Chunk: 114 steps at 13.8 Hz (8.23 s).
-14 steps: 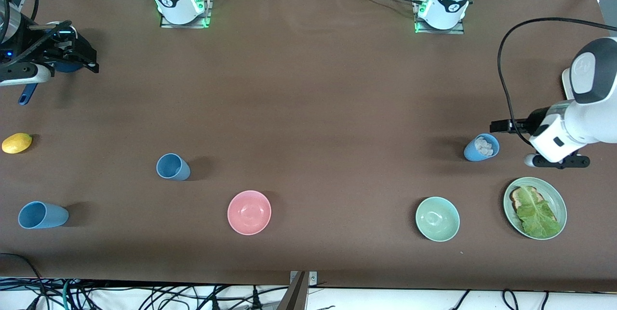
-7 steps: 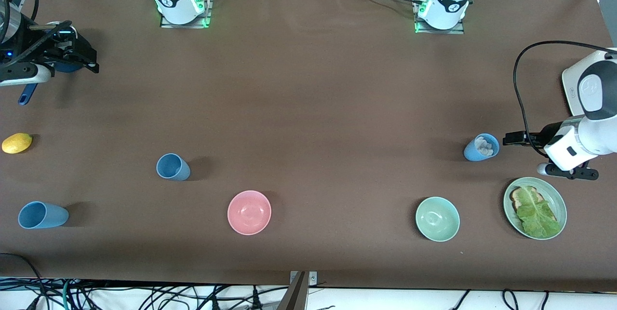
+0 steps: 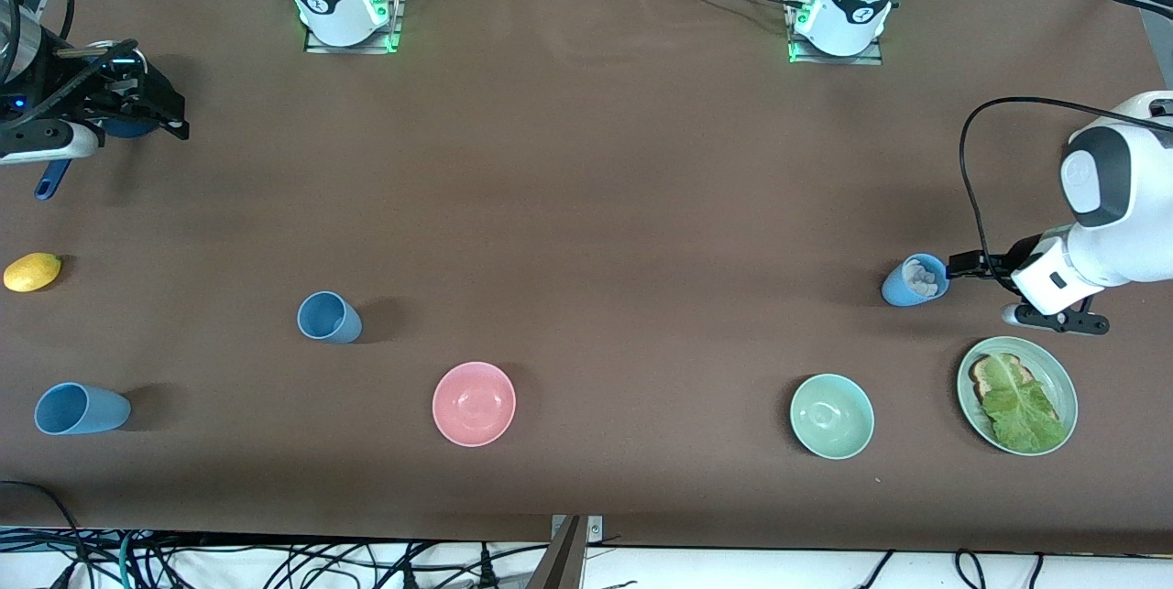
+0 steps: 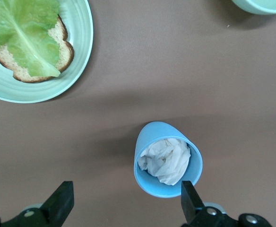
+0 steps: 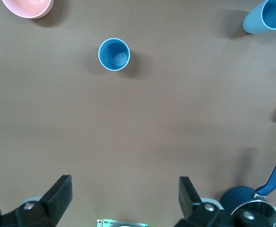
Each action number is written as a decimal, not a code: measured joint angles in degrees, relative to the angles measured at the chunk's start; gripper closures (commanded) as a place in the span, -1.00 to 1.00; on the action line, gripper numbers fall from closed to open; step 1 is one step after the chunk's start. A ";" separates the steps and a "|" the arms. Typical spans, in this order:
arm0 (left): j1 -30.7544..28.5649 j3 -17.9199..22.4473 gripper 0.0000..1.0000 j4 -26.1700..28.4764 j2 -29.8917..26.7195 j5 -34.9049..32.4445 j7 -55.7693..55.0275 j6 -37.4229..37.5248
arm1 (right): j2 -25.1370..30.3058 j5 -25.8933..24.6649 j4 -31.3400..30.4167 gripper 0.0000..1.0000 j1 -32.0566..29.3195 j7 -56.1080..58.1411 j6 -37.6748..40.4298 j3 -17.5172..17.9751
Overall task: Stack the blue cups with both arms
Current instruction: 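Reach the left gripper down to the small blue cup with tissue, then close the left gripper on the rim of the tissue cup, then carry the tissue cup with the left gripper toward the table middle, then lower the tissue cup with the left gripper while the right gripper reaches the blue cup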
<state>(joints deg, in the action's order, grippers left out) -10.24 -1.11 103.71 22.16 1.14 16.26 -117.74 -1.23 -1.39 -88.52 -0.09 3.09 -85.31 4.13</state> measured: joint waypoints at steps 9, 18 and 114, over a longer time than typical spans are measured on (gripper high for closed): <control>0.17 0.10 -1.00 9.63 -1.45 0.00 0.03 -13.38 | -0.66 0.00 -0.45 -1.00 0.00 0.00 -1.10 0.00; 0.28 0.10 -1.00 15.98 -1.42 0.00 0.09 -24.32 | -0.66 0.00 -1.19 -1.00 0.08 -0.01 -1.64 0.31; 44.10 -3.33 0.37 -23.14 23.94 -1.38 -85.73 -14.81 | -0.82 0.00 -2.38 -1.00 0.11 -0.03 -2.63 0.33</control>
<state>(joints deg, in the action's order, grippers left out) 33.87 -4.44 80.57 46.09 -0.25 -69.47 -132.54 -2.05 -1.39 -90.90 0.02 3.06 -87.94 4.45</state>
